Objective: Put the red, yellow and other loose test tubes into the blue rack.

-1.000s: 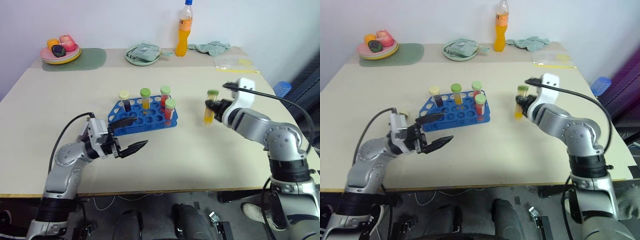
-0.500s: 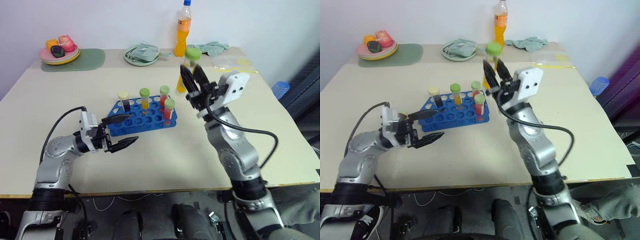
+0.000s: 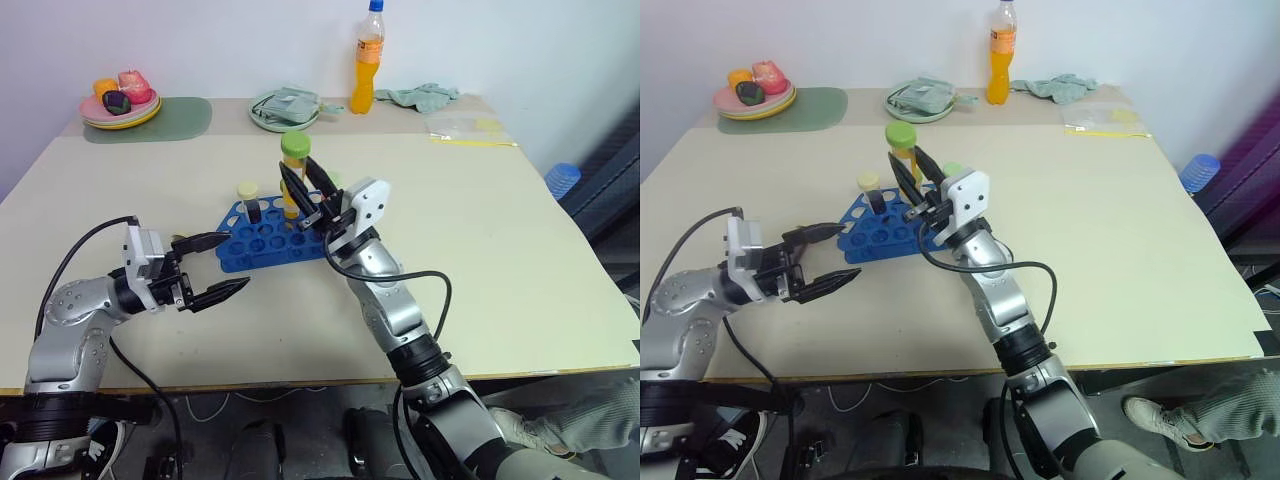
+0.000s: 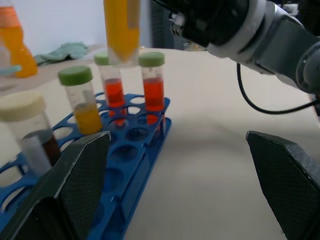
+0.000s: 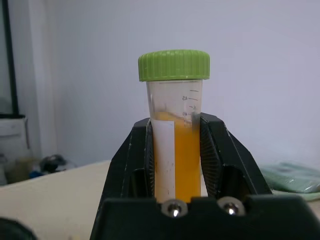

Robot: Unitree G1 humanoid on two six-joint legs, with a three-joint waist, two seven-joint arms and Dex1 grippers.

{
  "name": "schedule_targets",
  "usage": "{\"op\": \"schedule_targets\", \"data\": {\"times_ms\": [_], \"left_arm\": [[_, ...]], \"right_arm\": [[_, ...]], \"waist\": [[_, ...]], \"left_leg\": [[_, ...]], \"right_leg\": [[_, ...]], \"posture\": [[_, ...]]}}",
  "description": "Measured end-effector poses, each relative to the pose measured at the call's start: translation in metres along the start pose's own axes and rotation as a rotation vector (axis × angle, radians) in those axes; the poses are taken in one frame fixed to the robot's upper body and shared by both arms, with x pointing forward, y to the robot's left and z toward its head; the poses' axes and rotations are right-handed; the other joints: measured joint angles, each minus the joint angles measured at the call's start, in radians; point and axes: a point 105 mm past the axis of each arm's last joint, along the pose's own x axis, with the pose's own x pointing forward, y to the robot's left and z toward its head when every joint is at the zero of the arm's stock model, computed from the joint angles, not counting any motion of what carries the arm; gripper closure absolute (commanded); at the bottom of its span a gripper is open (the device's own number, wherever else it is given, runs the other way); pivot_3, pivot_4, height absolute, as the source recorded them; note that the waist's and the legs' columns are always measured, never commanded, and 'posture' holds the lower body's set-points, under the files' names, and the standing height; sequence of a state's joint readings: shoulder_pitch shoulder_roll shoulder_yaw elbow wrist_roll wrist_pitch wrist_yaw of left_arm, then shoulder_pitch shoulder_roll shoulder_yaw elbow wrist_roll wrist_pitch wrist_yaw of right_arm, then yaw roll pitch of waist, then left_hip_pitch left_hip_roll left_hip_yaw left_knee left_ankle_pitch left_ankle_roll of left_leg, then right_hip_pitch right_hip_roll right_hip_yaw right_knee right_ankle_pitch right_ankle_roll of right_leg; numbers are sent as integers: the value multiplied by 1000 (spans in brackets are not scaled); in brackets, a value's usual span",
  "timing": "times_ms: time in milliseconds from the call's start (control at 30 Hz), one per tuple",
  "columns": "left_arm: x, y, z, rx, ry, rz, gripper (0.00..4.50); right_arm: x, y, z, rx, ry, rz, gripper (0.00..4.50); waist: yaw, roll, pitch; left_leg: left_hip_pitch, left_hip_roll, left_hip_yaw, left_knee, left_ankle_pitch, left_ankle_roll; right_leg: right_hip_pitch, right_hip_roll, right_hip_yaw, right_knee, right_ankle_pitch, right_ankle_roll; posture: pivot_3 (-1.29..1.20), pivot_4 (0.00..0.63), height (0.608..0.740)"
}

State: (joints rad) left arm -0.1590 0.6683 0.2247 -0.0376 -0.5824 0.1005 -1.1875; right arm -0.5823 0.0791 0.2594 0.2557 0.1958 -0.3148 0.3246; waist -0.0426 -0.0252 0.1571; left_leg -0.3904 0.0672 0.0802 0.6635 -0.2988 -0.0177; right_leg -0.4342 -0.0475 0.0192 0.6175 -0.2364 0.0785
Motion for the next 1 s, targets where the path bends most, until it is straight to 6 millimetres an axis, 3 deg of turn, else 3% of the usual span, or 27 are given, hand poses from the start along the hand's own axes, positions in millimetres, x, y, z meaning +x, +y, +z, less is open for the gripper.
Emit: {"op": "schedule_targets", "data": {"times_ms": [100,233,300,1000], "left_arm": [[-1,-1,0,-1,2,3,0],[-3,-2,-3,-10,9,17,0],[-3,-2,-4,-12,10,20,0],[1,-4,2,12,0,20,0]], "right_arm": [[-4,5,-12,9,21,-1,3719],[-24,-2,-48,-6,149,-24,3719],[-30,-5,-57,-27,182,-29,3719],[-25,-2,-66,-118,192,1,3719]], "waist": [[-1,0,0],[-1,0,0],[-2,0,0],[-3,0,0]], "left_leg": [[0,0,0,0,0,0],[0,0,0,0,1,-2],[0,0,0,0,1,-2],[1,0,0,0,2,-4]], "right_leg": [[0,0,0,0,0,0],[0,0,0,0,0,0],[0,0,0,1,0,0],[0,0,0,3,0,0]], "posture": [[0,150,740],[0,150,740],[0,150,740],[0,150,740]]}}
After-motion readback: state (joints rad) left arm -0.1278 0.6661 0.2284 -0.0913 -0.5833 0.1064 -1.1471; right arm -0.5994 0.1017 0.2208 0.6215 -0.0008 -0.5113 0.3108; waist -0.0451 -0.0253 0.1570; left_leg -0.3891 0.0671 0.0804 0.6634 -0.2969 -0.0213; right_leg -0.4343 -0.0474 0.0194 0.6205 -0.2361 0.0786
